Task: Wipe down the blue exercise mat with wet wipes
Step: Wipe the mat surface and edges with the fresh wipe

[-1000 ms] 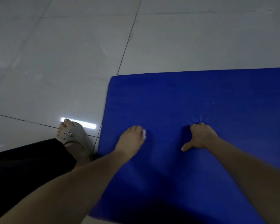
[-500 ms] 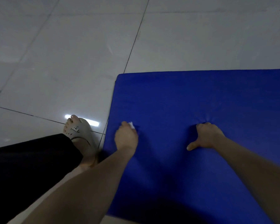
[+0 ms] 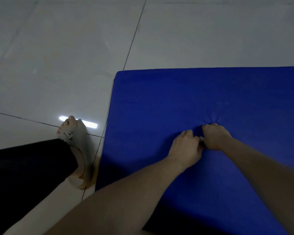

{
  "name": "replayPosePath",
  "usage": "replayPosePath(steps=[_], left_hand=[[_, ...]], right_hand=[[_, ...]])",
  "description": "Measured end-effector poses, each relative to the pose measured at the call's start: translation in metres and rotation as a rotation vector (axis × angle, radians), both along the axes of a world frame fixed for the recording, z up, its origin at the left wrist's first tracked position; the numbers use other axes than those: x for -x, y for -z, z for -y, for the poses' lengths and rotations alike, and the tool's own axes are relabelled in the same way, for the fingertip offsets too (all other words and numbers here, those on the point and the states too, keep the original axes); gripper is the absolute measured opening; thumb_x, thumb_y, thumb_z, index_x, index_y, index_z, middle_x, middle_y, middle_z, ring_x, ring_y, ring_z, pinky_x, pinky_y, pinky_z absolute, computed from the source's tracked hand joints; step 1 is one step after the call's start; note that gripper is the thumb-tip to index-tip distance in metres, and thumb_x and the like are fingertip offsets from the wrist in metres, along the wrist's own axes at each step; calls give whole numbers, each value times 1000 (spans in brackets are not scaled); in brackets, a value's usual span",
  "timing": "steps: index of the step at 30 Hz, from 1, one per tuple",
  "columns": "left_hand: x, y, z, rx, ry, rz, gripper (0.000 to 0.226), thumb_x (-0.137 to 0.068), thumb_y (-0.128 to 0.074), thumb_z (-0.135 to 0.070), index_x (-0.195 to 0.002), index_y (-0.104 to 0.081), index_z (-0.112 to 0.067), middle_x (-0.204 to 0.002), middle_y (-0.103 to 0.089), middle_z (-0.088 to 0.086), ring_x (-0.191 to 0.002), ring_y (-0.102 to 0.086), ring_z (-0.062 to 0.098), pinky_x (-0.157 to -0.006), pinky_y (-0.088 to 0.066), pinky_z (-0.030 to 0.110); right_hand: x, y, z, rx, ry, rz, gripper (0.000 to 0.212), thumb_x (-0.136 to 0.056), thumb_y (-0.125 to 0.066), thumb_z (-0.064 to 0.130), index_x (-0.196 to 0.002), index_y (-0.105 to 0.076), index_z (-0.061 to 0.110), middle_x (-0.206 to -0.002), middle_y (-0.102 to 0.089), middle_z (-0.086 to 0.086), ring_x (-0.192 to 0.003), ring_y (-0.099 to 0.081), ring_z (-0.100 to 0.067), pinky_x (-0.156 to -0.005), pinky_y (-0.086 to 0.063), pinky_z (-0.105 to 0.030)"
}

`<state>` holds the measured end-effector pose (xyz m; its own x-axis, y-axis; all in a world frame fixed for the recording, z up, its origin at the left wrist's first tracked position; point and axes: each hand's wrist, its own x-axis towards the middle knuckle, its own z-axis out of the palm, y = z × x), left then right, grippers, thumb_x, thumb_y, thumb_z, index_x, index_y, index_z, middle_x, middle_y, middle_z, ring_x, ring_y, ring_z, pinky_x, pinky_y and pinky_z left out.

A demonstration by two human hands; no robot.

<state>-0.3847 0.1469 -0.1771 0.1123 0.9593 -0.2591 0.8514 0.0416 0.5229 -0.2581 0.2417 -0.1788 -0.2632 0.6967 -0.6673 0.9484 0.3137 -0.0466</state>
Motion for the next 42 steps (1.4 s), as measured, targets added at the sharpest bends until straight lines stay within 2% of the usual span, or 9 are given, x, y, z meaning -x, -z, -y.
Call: replayPosePath(steps=[4, 8, 11, 15, 19, 25, 30, 37, 42], left_hand=[[7, -16, -12, 128, -63, 60, 48, -105, -46, -39, -73, -66, -10, -79, -53, 3, -65, -52, 18, -61, -47, 37], [8, -25, -22, 179, 23, 45, 29, -98, -57, -22, -71, -55, -13, -78, -56, 3, -69, -55, 22, -61, -50, 39], [6, -20, -10, 104, 36, 40, 16, -97, -58, -21, -82, -54, -17, -87, -55, 3, -78, -56, 24, -63, -45, 36], [27, -11, 16, 43, 67, -95, 13, -96, -61, -17, -88, -50, -16, -93, -52, 6, -87, -59, 27, -62, -39, 35], [104, -4, 43, 29, -92, -225, 18, -101, -57, -32, -96, -57, -15, -98, -54, 5, -85, -59, 25, -67, -50, 39], [224, 2, 78, 15, -543, -341, 23, -103, -52, -30, -103, -61, -9, -96, -61, 12, -76, -56, 28, -67, -38, 32], [238, 13, 96, -9, -808, -260, 35, -105, -47, -36, -102, -63, -5, -97, -69, 17, -83, -66, 30, -72, -52, 37], [157, 9, 71, -83, -734, -219, 33, -107, -41, -29, -110, -61, -4, -100, -64, 15, -87, -62, 30, -66, -37, 32], [61, 20, 59, -191, -393, -163, 27, -107, -42, -32, -102, -62, -15, -94, -67, 6, -81, -64, 23, -67, -54, 35]], right_hand=[[-5, -6, 13, 46, 104, -29, 40, -91, -64, 40, -108, -42, 12, -120, -41, -16, -81, -53, -26, -69, -50, -38], [-7, -20, 45, -13, 323, -198, 54, -84, -72, 49, -105, -41, 11, -117, -40, -15, -87, -48, -28, -74, -48, -41], [-5, -22, 90, 40, 480, -178, 80, -77, -73, 63, -126, -40, 10, -123, -43, -15, -88, -52, -26, -68, -45, -38], [-6, -24, 134, 176, 342, -7, 105, -64, -76, 76, -137, -33, 13, -135, -37, -12, -118, -50, -31, -85, -51, -41], [-1, -26, 124, 171, 229, 55, 119, -60, -74, 81, -147, -28, 13, -138, -39, -13, -121, -52, -30, -88, -53, -40], [1, -29, 123, 149, 230, 78, 121, -60, -73, 82, -148, -28, 12, -138, -39, -13, -118, -55, -28, -81, -51, -36], [3, -32, 123, 155, 234, 85, 115, -60, -76, 80, -145, -33, 14, -137, -41, -11, -115, -57, -25, -76, -47, -34], [5, -35, 121, 153, 240, 82, 111, -59, -78, 78, -140, -38, 14, -135, -44, -12, -114, -58, -24, -80, -49, -34], [6, -37, 120, 148, 243, 76, 108, -58, -80, 77, -137, -41, 15, -132, -46, -12, -111, -58, -24, -78, -47, -33]])
